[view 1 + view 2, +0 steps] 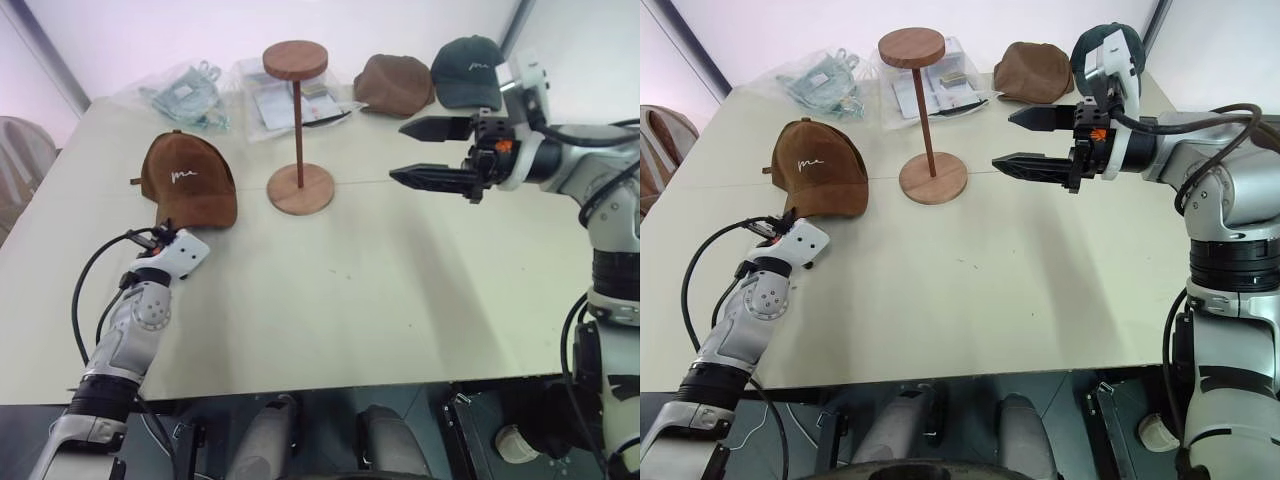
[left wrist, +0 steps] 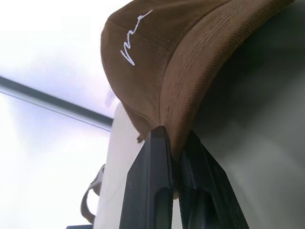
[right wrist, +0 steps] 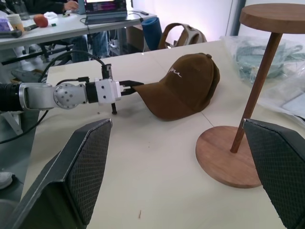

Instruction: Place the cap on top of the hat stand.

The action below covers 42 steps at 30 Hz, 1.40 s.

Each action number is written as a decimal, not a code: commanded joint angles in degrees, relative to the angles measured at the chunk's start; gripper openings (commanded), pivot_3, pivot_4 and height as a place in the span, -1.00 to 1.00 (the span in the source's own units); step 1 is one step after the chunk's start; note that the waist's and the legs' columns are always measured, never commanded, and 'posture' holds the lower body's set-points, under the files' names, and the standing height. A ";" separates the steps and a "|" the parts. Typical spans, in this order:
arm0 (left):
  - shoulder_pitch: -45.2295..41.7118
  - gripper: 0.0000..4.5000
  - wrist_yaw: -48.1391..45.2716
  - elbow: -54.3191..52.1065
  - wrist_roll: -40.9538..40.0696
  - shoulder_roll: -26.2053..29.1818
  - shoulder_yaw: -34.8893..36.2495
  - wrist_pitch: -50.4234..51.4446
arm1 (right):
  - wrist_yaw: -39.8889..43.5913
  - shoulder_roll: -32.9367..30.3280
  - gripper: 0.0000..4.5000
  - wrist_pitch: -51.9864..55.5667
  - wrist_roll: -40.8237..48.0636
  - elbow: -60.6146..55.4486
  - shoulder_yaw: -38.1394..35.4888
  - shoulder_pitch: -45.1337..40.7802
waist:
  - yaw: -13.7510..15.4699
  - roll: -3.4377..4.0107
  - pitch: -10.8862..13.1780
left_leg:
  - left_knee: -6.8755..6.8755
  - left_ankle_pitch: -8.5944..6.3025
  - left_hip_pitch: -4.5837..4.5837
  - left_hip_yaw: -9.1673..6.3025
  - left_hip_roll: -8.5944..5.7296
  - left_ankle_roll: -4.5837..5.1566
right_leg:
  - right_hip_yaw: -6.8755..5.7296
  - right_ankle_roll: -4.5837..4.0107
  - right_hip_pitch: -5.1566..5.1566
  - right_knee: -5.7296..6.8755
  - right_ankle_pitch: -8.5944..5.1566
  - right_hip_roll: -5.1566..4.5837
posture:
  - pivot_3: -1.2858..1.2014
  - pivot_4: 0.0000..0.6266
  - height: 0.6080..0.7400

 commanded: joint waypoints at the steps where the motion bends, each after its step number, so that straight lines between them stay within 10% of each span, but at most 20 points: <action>1: 0.93 -0.94 5.16 -5.60 2.06 -0.15 3.97 -0.79 | 0.32 -0.93 1.00 -0.65 0.68 -0.89 -1.42 -1.08 | 0.11 -0.03 0.02 | 0.00 0.00 -0.04 0.00 0.00 0.00 | 0.00 0.00 -0.03 0.00 0.00 0.00 | 0.03 -0.52 1.00; 19: -8.23 -0.94 10.44 -24.57 8.80 -10.22 5.24 2.50 | 1.57 0.03 1.00 -1.14 0.03 1.07 -0.26 -3.70 | 0.42 -0.23 0.12 | 0.10 0.00 -0.07 0.00 -0.02 0.00 | -0.12 0.04 0.06 -0.01 0.02 0.01 | 0.03 -0.52 1.00; 42: -25.68 -0.94 11.89 -15.71 13.49 -20.29 -5.15 0.12 | -0.54 0.36 1.00 -1.53 0.92 -1.47 -1.65 -1.05 | 0.37 -0.32 0.16 | 0.19 0.01 -0.10 0.01 -0.02 0.01 | -0.17 0.08 0.08 -0.01 0.04 0.08 | 0.03 -0.52 1.00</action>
